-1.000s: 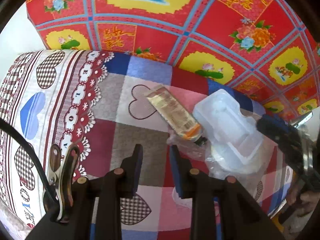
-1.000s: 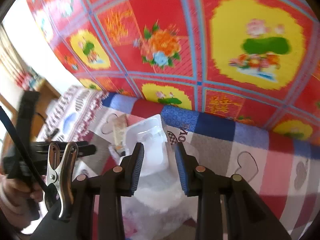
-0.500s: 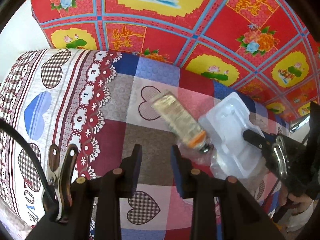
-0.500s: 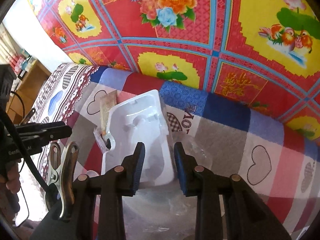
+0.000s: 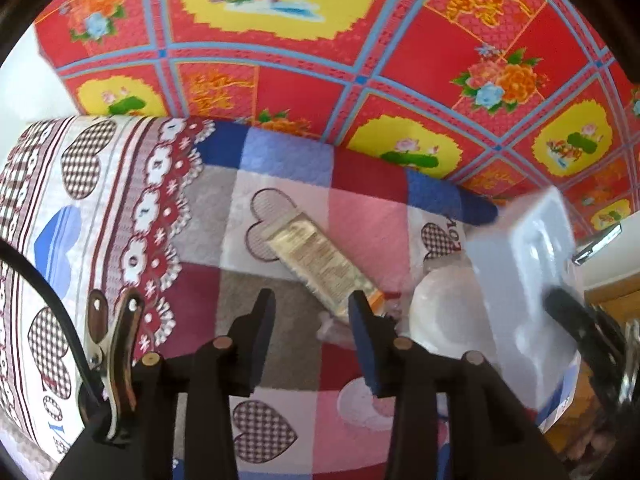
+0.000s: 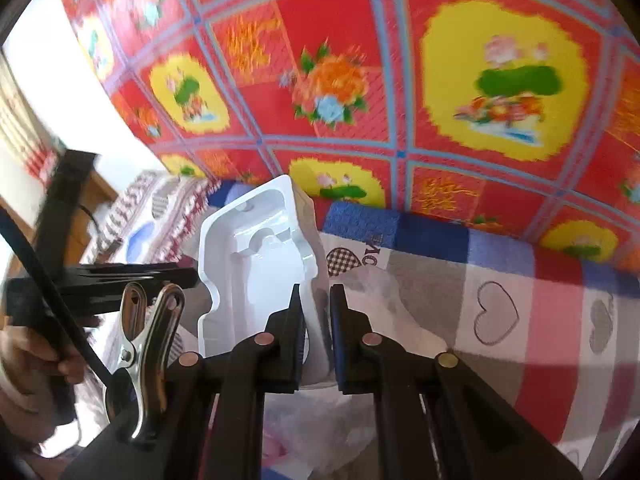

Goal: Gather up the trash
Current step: 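Grasp the gold squeeze tube with the left gripper while the right holds the tray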

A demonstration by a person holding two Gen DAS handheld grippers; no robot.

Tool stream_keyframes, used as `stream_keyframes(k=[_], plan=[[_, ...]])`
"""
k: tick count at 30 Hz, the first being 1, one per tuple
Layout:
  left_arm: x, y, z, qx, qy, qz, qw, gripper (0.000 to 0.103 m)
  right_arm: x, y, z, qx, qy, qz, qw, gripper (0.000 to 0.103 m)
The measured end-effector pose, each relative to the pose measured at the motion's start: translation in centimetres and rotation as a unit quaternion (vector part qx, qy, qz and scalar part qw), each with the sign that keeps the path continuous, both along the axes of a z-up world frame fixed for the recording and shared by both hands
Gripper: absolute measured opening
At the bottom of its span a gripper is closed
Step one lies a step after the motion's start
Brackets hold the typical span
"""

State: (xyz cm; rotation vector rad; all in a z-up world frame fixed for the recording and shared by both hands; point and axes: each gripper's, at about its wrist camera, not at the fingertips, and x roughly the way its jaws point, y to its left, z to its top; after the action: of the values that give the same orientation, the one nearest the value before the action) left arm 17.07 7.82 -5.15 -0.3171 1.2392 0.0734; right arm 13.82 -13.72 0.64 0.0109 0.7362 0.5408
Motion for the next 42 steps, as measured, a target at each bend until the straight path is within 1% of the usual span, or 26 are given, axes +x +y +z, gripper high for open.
stream_keyframes(k=[2, 4, 7, 10, 15, 19, 23, 25, 26, 30, 31, 34, 36, 38, 39, 41, 42], plan=[[0.7, -0.5, -0.4, 0.001, 0.005, -0.001, 1.0000, 0.044, -0.6, -0.7, 0.3, 0.007, 0.000, -0.010, 1.000, 0.012], [1.3, -0.8, -0.9, -0.004, 0.014, -0.001, 0.9999, 0.051, -1.3, -1.5, 0.5, 0.011, -0.001, -0.022, 1.000, 0.012], [2.0, -1.2, -1.9, -0.013, 0.031, 0.010, 0.9994, 0.056, -2.2, -3.1, 0.3, 0.013, 0.003, -0.042, 0.999, 0.012], [2.7, -1.5, -2.9, -0.012, 0.050, 0.019, 0.9985, 0.056, -3.4, -4.9, -0.4, 0.008, 0.008, -0.064, 0.998, 0.012], [4.1, -2.2, -3.9, -0.005, 0.069, 0.020, 0.9974, 0.057, -5.3, -8.4, -2.0, 0.017, 0.021, -0.100, 0.995, 0.013], [4.9, -2.9, -4.0, 0.011, 0.077, 0.024, 0.9967, 0.059, -6.7, -10.8, -3.8, 0.020, 0.036, -0.124, 0.991, 0.013], [5.7, -4.0, -4.1, 0.025, 0.084, 0.026, 0.9958, 0.060, -7.6, -12.5, -5.6, 0.021, 0.051, -0.136, 0.989, 0.013], [6.1, -4.9, -4.2, 0.037, 0.087, 0.022, 0.9952, 0.061, -7.8, -13.0, -6.4, 0.019, 0.057, -0.139, 0.989, 0.013], [5.6, -5.2, -4.2, 0.045, 0.088, 0.020, 0.9949, 0.061, -7.8, -13.3, -6.9, 0.016, 0.061, -0.140, 0.988, 0.013], [6.3, -7.5, -4.7, 0.089, 0.093, 0.001, 0.9917, 0.067, -7.8, -13.6, -8.2, 0.004, 0.064, -0.143, 0.988, 0.013], [6.3, -8.0, -4.7, 0.096, 0.089, -0.002, 0.9914, 0.066, -7.8, -13.7, -8.4, 0.002, 0.065, -0.143, 0.988, 0.013], [6.3, -8.5, -4.9, 0.092, 0.089, 0.008, 0.9918, 0.066, -7.7, -13.7, -9.0, 0.000, 0.066, -0.139, 0.988, 0.013], [6.1, -8.8, -5.0, 0.094, 0.085, 0.006, 0.9919, 0.066, -7.7, -13.8, -9.2, 0.000, 0.067, -0.137, 0.988, 0.013], [5.8, -8.9, -4.9, 0.093, 0.083, 0.010, 0.9921, 0.065, -7.6, -14.0, -9.4, 0.004, 0.070, -0.136, 0.988, 0.013], [5.0, -8.2, -4.8, 0.093, 0.081, 0.009, 0.9923, 0.063, -7.6, -14.2, -9.6, 0.006, 0.072, -0.136, 0.988, 0.013], [4.7, -8.1, -4.4, 0.094, 0.072, 0.004, 0.9930, 0.051, -7.5, -14.5, -9.9, 0.007, 0.078, -0.139, 0.987, 0.013], [4.5, -8.4, -4.2, 0.094, 0.067, -0.002, 0.9933, 0.041, -7.4, -14.7, -10.0, 0.008, 0.080, -0.140, 0.987, 0.013]])
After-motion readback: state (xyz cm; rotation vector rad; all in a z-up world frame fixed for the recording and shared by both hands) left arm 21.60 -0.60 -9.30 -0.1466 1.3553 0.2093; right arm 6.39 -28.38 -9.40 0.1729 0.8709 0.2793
